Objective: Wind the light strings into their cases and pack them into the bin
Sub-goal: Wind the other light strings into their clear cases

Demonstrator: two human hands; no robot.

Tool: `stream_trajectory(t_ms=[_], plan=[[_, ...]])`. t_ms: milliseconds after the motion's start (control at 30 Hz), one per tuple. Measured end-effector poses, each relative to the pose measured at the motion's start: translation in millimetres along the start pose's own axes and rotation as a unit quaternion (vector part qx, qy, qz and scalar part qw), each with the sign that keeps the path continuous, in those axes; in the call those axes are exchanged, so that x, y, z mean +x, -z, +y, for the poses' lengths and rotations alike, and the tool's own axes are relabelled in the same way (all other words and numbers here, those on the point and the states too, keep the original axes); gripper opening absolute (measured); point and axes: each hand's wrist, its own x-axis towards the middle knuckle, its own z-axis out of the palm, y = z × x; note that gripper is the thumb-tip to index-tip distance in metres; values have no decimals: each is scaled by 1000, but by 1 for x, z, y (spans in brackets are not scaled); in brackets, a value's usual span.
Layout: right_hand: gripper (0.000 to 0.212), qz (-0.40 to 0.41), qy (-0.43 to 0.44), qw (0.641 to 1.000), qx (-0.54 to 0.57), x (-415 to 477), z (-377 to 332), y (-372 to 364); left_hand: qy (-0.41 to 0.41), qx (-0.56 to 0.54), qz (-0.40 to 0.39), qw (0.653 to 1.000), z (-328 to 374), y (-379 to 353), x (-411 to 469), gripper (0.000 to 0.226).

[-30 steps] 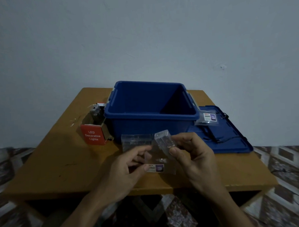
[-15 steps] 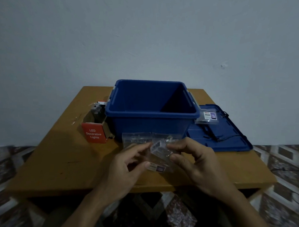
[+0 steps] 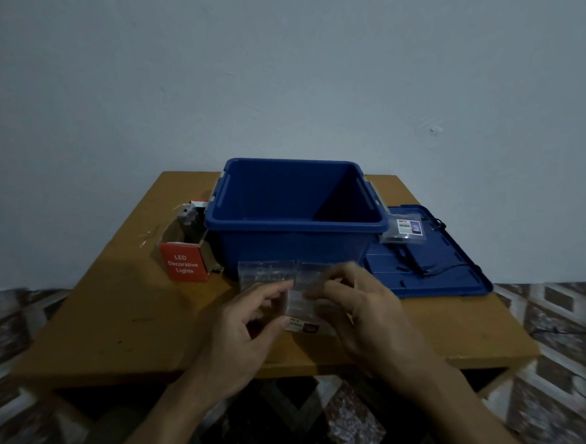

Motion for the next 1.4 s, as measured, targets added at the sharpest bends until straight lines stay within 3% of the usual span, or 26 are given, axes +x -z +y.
stream_trajectory(t_ms=[200, 333, 500, 767, 900, 1000, 1167, 1400], plan=[[30, 21, 8, 998, -59, 1, -2, -4, -6, 25, -20, 999, 2, 0, 1, 49], [29, 23, 4, 999, -34, 3, -1, -7, -31, 68, -31, 997, 4, -1, 2, 37], [4, 9, -21, 1000, 9, 1, -1, -10, -51, 100, -31, 993, 7, 1, 3, 27], [38, -3, -26, 1000, 1, -10, 3, -11, -62, 124, -35, 990, 10, 1, 3, 23], [26, -13, -36, 999, 30, -19, 1, -5, -60, 111, -26, 992, 11, -1, 2, 12], [9, 40, -37, 997, 54, -26, 4, -13, -63, 94, -14, 993, 11, -2, 3, 13], [16, 87, -100, 984, 123, -29, 1, -22, -58, 70, -10, 996, 12, -3, 3, 10], [15, 63, -86, 990, 94, -23, -3, -21, -49, 50, 3, 998, 14, -4, 3, 14]])
